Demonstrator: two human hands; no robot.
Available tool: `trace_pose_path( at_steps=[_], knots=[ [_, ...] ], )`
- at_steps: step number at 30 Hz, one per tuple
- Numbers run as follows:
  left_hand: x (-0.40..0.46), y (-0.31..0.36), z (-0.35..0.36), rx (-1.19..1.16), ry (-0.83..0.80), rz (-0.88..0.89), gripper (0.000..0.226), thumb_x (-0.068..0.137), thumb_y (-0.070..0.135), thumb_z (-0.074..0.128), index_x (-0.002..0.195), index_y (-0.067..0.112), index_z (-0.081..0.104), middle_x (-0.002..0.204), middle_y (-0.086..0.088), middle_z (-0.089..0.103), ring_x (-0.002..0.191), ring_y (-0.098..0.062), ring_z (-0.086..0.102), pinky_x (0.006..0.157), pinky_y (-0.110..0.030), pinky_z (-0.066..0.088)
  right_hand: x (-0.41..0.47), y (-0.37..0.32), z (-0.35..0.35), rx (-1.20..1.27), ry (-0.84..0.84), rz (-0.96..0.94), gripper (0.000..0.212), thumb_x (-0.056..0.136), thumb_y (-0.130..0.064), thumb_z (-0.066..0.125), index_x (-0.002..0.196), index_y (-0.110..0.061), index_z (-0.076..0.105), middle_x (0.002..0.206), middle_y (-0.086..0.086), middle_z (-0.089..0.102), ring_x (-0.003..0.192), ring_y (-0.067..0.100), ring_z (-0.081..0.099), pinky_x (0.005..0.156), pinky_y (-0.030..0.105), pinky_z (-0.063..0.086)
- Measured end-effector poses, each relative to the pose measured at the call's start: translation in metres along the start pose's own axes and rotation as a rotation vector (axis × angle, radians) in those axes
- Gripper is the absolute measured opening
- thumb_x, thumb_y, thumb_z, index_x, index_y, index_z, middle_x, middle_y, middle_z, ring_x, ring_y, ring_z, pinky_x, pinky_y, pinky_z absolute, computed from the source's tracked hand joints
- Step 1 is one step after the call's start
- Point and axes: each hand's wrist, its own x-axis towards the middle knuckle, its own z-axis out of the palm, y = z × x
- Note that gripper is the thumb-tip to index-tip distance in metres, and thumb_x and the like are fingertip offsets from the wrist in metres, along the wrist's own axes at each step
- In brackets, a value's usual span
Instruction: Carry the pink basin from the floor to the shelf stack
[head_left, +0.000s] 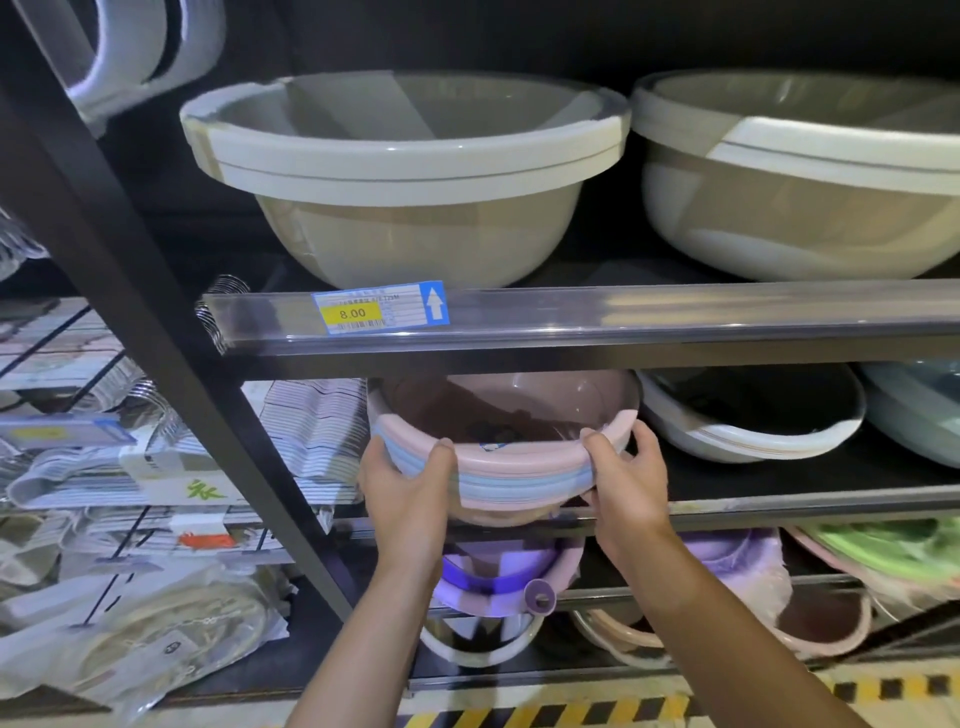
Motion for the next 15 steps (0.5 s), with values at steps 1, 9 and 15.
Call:
trace_pose_path(
  at_steps=[1, 9, 15],
  knots=[
    [0.004, -0.001, 0.002, -0.006, 0.000, 0.008, 0.025, 0.082, 0.023, 0.071, 0.104, 0.027, 0.061, 0.121, -0.012, 0.064, 0.102, -0.024, 0.067, 0.090, -0.042, 0.056, 0.004, 0.000, 0.002, 0.004, -0.004, -0.012, 0.043, 0.090, -0.015, 0.073, 0.127, -0.028, 0.057, 0.122, 0.012, 0.069, 0.110, 0.031, 0.069, 0.094, 0.051, 0.058],
    [0.037, -0.024, 0.013, 0.054, 0.017, -0.014, 0.073, 0.081, 0.024, 0.072, 0.146, 0.011, 0.042, 0.141, -0.012, 0.052, 0.121, -0.025, 0.057, 0.108, -0.044, 0.046, 0.033, 0.013, 0.014, -0.092, -0.045, -0.009, 0.037, 0.088, -0.020, 0.075, 0.114, -0.019, 0.049, 0.118, 0.014, 0.069, 0.111, 0.029, 0.068, 0.104, 0.052, 0.052],
    [0.053, -0.039, 0.010, 0.126, -0.036, -0.040, 0.080, 0.084, 0.025, 0.075, 0.151, 0.012, 0.034, 0.147, -0.010, 0.047, 0.128, -0.026, 0.053, 0.112, -0.045, 0.041, 0.051, 0.034, 0.010, -0.118, -0.094, 0.019, 0.043, 0.090, -0.017, 0.074, 0.123, -0.012, 0.048, 0.118, 0.012, 0.069, 0.113, 0.027, 0.068, 0.105, 0.050, 0.052]
  ],
)
